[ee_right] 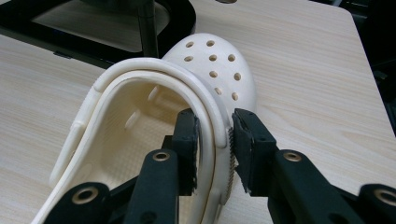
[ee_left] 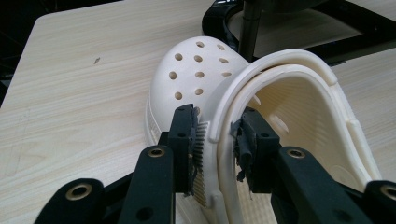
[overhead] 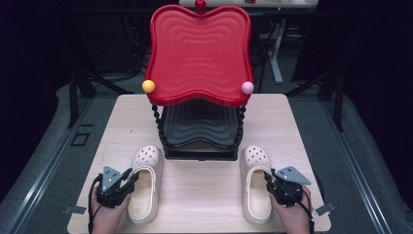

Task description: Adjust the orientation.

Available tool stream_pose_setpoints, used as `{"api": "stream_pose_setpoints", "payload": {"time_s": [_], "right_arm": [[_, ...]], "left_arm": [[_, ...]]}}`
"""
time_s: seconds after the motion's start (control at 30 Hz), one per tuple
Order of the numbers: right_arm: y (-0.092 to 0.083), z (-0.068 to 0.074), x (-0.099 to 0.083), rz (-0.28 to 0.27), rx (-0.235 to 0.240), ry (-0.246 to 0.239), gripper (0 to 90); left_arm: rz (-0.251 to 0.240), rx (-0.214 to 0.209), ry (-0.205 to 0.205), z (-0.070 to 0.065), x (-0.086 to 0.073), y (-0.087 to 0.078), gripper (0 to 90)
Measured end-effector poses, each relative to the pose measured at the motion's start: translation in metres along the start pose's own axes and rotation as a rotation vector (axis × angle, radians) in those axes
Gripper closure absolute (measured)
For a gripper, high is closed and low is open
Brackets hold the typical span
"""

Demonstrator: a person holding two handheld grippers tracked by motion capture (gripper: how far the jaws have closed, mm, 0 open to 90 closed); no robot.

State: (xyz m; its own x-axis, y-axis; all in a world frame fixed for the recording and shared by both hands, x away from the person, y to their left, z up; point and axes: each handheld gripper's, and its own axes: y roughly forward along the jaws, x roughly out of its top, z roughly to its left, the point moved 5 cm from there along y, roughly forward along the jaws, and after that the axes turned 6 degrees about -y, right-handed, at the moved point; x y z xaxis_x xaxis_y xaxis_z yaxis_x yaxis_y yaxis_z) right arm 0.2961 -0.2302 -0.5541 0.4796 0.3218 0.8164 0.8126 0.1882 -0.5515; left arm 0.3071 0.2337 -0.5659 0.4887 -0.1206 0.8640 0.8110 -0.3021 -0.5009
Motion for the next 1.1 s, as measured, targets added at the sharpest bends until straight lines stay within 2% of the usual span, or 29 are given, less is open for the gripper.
{"api": "stream_pose_setpoints", "payload": {"time_s": [0.17,0.3,0.47,0.57,0.7,0.9,1.1], "right_arm": [[0.001,0.0,0.001,0.002,0.003,-0.003,71.6],[-0.001,0.001,0.002,0.01,-0.011,-0.023,73.6],[-0.003,0.005,0.002,0.017,0.005,-0.019,73.8],[-0.005,0.007,0.002,0.021,0.01,-0.026,74.1],[-0.008,0.009,0.003,0.008,0.012,-0.026,74.5],[-0.012,0.011,0.002,0.009,0.013,-0.026,74.6],[-0.017,0.01,0.005,-0.007,0.01,-0.016,74.6]], "left_arm": [[0.002,0.001,-0.006,0.0,0.001,0.001,68.8],[0.011,0.005,0.003,0.001,0.002,0.001,71.5],[0.016,0.004,-0.009,0.004,0.002,0.0,72.6],[0.018,0.007,0.004,0.003,0.003,0.0,73.3],[0.019,0.004,0.009,0.004,0.002,-0.003,74.0],[0.013,-0.009,-0.013,0.007,0.002,-0.007,74.6],[0.001,-0.024,-0.014,0.007,0.004,-0.013,74.8]]}}
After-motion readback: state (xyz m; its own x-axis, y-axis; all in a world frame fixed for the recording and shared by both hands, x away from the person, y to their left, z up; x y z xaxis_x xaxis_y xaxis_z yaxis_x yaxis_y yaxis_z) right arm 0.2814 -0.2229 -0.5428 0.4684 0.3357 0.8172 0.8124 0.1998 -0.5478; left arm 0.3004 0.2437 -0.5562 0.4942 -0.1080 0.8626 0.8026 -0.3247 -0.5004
